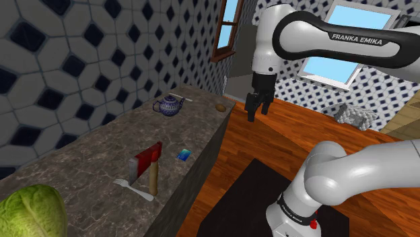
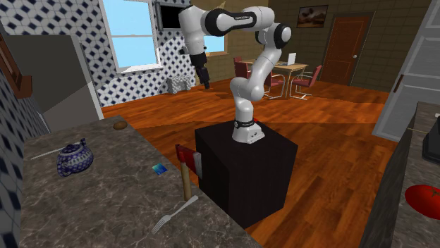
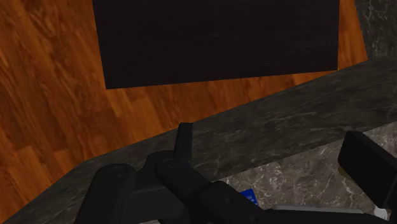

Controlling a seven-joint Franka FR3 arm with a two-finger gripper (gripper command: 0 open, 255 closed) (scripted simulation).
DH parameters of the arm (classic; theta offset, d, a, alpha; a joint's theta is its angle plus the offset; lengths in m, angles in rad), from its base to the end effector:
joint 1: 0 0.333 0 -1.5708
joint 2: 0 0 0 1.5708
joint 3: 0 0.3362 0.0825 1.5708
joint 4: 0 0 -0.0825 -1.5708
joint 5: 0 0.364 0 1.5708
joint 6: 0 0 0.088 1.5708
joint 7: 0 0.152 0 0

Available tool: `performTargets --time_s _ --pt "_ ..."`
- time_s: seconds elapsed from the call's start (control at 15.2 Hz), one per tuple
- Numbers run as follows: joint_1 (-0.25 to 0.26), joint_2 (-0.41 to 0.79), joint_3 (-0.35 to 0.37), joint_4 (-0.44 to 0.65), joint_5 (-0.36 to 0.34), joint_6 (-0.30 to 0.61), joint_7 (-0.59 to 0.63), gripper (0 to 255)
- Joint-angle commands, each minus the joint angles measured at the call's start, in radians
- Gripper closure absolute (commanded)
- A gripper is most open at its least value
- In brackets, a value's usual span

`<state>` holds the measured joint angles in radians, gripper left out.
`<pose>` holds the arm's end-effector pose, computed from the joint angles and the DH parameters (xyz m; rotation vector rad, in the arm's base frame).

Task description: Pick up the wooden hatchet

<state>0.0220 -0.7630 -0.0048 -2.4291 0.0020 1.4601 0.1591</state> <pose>0.2525 0.0044 0.5137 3.1045 -0.2180 -0.3212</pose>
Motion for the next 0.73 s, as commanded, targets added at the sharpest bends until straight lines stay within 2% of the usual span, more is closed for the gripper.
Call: performTargets --time_s 0.0,0.33,0.66 --pt "0.000 0.000 0.000 0.000 0.000 0.000 0.000 0" --pt "0.000 0.032 0.129 -0.033 0.114 0.097 0.240 0" --pt "-0.005 0.118 0.257 -0.022 0.203 0.214 0.473 0"
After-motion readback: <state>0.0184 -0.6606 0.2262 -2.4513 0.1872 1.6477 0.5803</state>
